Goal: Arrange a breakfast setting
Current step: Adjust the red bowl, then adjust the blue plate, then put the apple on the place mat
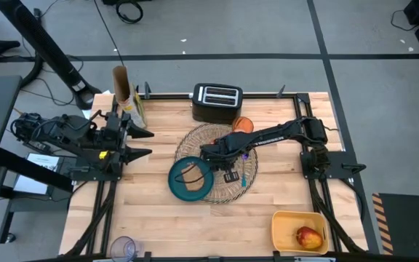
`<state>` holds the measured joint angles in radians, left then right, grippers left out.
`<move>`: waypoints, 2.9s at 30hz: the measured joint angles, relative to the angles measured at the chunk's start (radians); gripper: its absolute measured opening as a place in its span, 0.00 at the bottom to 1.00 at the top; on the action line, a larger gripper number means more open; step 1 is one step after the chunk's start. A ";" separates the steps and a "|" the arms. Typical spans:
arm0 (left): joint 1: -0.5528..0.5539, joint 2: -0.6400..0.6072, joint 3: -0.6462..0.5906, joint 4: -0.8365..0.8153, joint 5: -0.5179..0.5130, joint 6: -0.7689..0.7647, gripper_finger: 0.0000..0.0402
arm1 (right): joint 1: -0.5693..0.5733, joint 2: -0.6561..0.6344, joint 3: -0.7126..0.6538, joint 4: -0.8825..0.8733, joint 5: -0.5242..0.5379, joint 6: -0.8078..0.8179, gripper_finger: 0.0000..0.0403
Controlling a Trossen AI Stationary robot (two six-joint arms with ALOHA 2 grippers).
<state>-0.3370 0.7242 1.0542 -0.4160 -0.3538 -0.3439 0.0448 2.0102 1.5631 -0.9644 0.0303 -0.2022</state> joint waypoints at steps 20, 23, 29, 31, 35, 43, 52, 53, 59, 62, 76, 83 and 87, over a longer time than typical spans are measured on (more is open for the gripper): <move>0.000 0.000 0.000 0.000 0.000 0.000 0.74 | 0.029 0.000 0.005 0.015 -0.002 0.023 0.11; 0.000 0.000 0.000 -0.001 0.000 -0.001 0.74 | 0.029 0.000 0.029 -0.007 -0.001 0.034 0.16; 0.000 0.002 0.000 -0.007 0.000 -0.001 0.74 | 0.029 0.000 0.128 -0.110 0.025 0.069 0.28; 0.000 0.010 0.000 -0.026 -0.001 -0.008 0.74 | 0.033 0.000 0.174 -0.174 0.024 0.126 0.30; 0.000 0.044 0.000 -0.125 0.009 -0.076 0.74 | 0.059 -0.002 0.254 -0.341 -0.011 0.263 0.30; -0.052 0.166 0.000 -0.406 0.083 -0.334 0.74 | 0.230 -0.053 0.270 -0.555 -0.083 0.556 0.30; -0.097 0.319 -0.149 -0.383 0.202 -0.539 0.74 | 0.473 -0.142 0.270 -0.561 0.034 1.009 0.34; -0.088 0.336 -0.185 -0.332 0.201 -0.543 0.74 | 0.487 -0.143 0.270 -0.563 0.040 1.051 0.35; 0.008 0.501 -0.286 -0.132 0.139 -0.531 0.74 | 0.519 -0.134 0.262 -0.556 0.046 1.152 0.40; 0.040 0.601 -0.280 -0.072 0.137 -0.465 0.74 | 0.516 -0.134 0.237 -0.558 0.047 1.152 0.40; -0.017 0.824 -0.234 -0.135 0.196 -0.456 0.74 | 0.482 -0.132 0.182 -0.574 0.053 1.033 0.40; -0.012 0.789 -0.232 -0.142 0.195 -0.464 0.74 | 0.434 -0.132 0.182 -0.579 0.085 0.945 0.41; -0.012 0.769 -0.199 -0.173 0.195 -0.455 0.74 | 0.397 -0.132 0.182 -0.578 0.104 0.898 0.41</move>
<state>-0.3489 1.4931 0.8548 -0.5894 -0.1592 -0.7986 0.4420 1.8778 1.7447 -1.5427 0.1347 0.6955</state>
